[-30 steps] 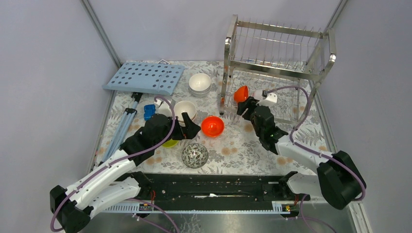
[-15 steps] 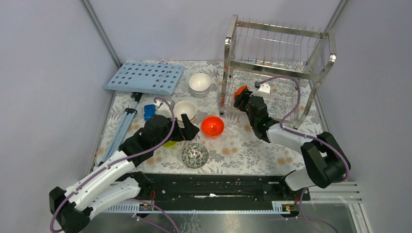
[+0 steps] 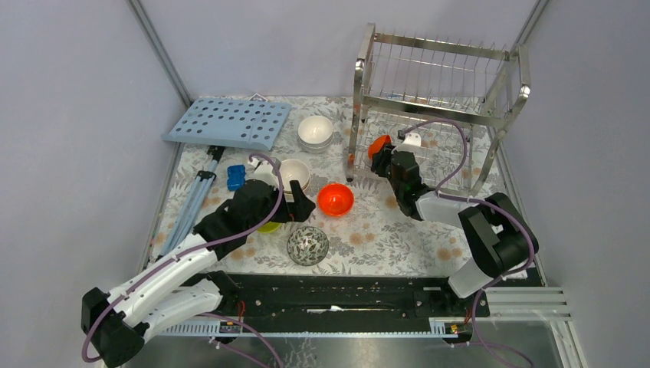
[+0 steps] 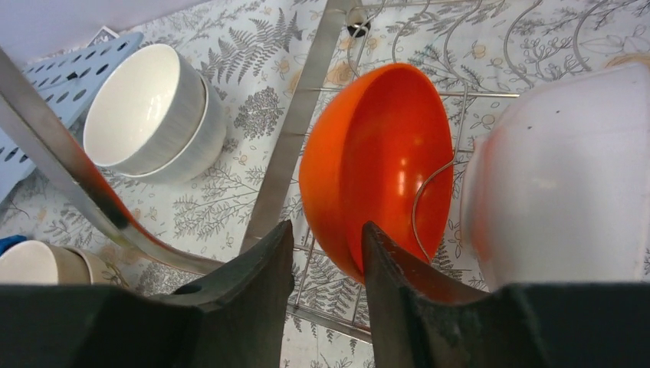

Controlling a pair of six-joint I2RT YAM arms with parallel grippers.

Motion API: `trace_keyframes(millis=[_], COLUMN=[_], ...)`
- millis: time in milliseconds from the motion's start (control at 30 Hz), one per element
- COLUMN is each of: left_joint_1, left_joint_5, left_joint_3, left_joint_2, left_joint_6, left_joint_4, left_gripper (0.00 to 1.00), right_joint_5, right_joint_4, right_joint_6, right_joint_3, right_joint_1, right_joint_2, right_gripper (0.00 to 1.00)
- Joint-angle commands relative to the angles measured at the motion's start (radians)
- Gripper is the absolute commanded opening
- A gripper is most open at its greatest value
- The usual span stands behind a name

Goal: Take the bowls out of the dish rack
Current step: Pick up the bowl from the dish rack.

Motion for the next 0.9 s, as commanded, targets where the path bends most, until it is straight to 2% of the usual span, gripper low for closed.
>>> trace_keyframes(millis=[0, 233, 467, 867], left_joint_1=[0.005, 0.004, 0.004, 0.005], left_joint_5=[-0.007, -0.023, -0.023, -0.031], left_joint_3=[0.004, -0.009, -0.01, -0.017], left_joint_2=[0.01, 0.01, 0.011, 0.01], left_joint_6=[0.016, 0.019, 0.019, 0.011], left_joint_4=[0.057, 0.056, 0.057, 0.049], left_gripper=[0.99, 0.99, 0.99, 0.99], right_joint_5=[-0.052, -0.118, -0.199, -0.211], right_joint_4=[0.082, 0.137, 0.215, 0.276], right_joint_6=[0.002, 0.002, -0.011, -0.016], right_joint_3=[0.01, -0.011, -0.031, -0.052], right_joint_1=[-0.021, -0.038, -0.043, -0.042], right_joint_2=[0.031, 0.033, 0.017, -0.087], right_gripper=[0.41, 0.24, 0.0, 0.0])
